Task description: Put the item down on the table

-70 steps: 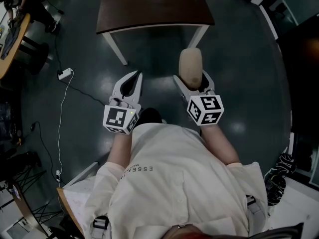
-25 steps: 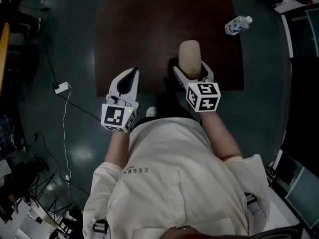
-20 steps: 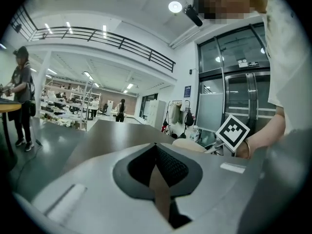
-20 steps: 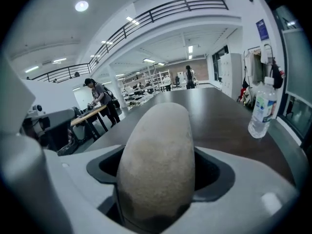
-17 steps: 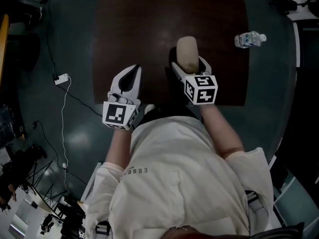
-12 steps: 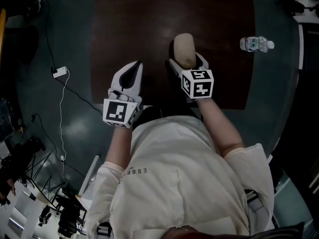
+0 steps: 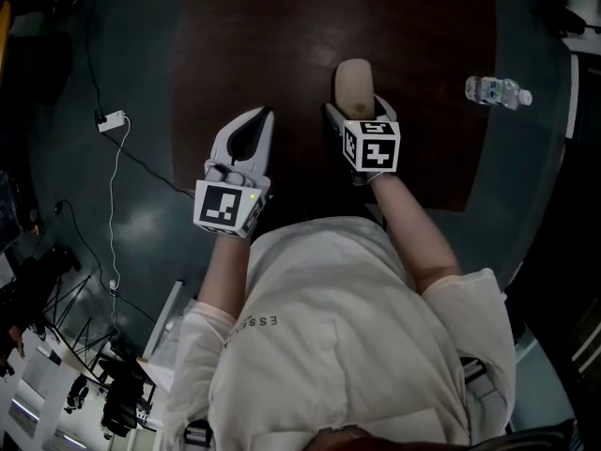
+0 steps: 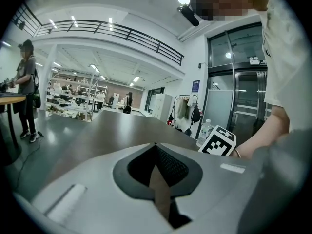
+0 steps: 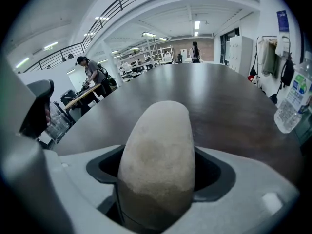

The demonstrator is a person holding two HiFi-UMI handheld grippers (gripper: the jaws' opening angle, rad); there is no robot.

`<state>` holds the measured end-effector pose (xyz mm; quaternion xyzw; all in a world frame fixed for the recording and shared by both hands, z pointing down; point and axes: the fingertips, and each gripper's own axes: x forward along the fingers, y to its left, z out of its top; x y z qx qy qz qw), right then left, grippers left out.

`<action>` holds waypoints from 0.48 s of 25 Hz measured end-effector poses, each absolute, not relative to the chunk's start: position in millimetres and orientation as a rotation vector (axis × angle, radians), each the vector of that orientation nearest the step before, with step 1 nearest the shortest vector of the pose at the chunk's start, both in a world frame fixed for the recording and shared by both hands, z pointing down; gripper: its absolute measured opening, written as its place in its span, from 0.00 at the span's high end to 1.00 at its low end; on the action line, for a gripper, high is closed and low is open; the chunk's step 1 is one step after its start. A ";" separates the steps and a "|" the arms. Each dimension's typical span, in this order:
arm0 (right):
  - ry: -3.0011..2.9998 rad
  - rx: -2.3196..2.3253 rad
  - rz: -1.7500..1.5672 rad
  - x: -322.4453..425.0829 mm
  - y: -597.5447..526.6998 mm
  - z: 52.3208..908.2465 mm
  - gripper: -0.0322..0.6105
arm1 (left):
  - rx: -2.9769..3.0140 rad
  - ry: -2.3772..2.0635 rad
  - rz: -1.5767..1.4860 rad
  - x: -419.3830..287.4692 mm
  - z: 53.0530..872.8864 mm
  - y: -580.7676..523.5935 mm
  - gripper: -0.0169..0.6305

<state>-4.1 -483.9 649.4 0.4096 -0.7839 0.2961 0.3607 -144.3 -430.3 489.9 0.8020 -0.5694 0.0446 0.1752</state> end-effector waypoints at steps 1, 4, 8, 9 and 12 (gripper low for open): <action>-2.013 1.065 0.756 -3.3 -483.8 648.6 0.34 | 2.284 -1.606 0.120 -144.3 487.7 -429.0 0.95; -2.038 1.114 0.725 -3.2 -483.3 632.1 0.27 | 2.333 -1.585 0.097 -143.4 475.2 -426.4 0.95; -2.169 1.166 0.641 0.0 -467.6 576.8 0.27 | 2.403 -1.553 0.069 -134.0 449.5 -414.8 0.95; -2.218 1.185 0.606 -0.8 -461.3 558.8 0.28 | 2.422 -1.545 0.064 -132.9 442.0 -409.6 0.95; -2.371 1.296 0.437 -1.9 -437.0 500.0 0.49 | 2.495 -1.518 0.055 -132.0 421.2 -386.4 0.95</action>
